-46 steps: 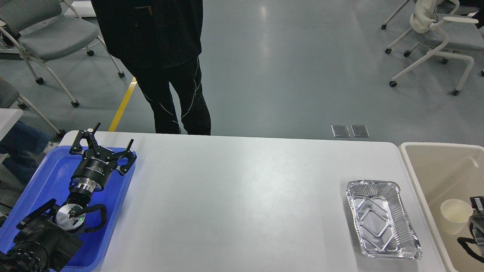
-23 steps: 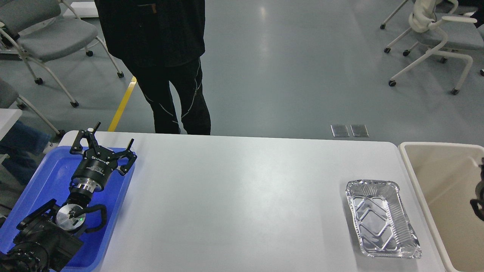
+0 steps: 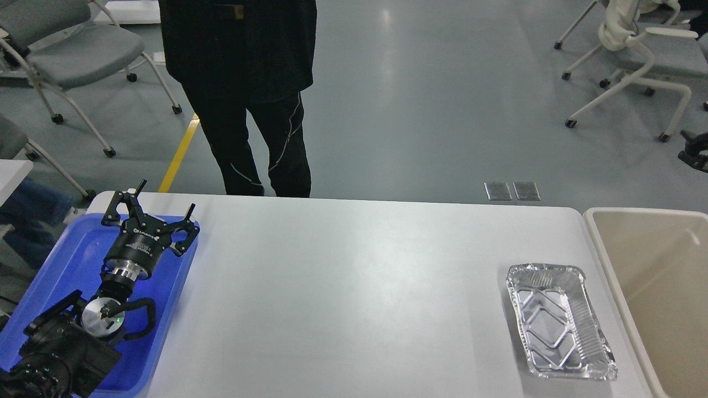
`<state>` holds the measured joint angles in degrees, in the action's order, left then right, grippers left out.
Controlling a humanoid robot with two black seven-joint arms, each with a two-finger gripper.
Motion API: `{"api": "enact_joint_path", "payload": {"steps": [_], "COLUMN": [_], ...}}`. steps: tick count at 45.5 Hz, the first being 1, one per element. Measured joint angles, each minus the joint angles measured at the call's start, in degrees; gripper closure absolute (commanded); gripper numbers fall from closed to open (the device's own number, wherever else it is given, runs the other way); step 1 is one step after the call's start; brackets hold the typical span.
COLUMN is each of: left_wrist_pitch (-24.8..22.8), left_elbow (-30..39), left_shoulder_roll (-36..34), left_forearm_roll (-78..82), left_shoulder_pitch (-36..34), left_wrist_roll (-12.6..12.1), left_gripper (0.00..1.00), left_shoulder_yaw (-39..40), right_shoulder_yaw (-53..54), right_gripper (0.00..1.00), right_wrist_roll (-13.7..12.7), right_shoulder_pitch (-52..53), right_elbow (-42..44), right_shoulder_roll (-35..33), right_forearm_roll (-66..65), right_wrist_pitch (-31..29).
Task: Tidy desktop
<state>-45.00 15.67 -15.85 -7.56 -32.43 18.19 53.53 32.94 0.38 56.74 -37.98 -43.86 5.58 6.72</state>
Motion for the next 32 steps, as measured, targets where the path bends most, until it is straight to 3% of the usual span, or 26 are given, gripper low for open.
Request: {"api": "enact_joint_path", "payload": {"steps": [5, 15, 20, 32], "left_wrist_pitch": [0.0, 0.0, 0.0, 0.0], "left_elbow": [0.01, 0.01, 0.01, 0.0], "left_shoulder_roll": [0.0, 0.0, -0.01, -0.03], "left_forearm_roll": [0.0, 0.0, 0.0, 0.0], "left_shoulder_pitch": [0.0, 0.0, 0.0, 0.0], "left_wrist_roll": [0.0, 0.0, 0.0, 0.0], "left_gripper": [0.0, 0.0, 0.0, 0.0], "left_shoulder_yaw": [0.0, 0.0, 0.0, 0.0], "right_shoulder_yaw": [6.11, 13.99, 15.75, 17.54], "right_gripper": [0.0, 0.0, 0.0, 0.0], "right_wrist_roll": [2.1, 14.45, 19.26, 23.8], "right_shoulder_pitch": [-0.83, -4.77, -8.53, -17.2], "right_elbow": [-3.86, -8.28, -9.21, -9.99], "right_shoulder_roll": [-0.2, 0.9, 3.0, 9.99], "right_forearm_roll": [-1.96, -6.01, -7.0, -7.95], "right_wrist_pitch": [-1.71, -6.11, -7.67, -9.21]}}
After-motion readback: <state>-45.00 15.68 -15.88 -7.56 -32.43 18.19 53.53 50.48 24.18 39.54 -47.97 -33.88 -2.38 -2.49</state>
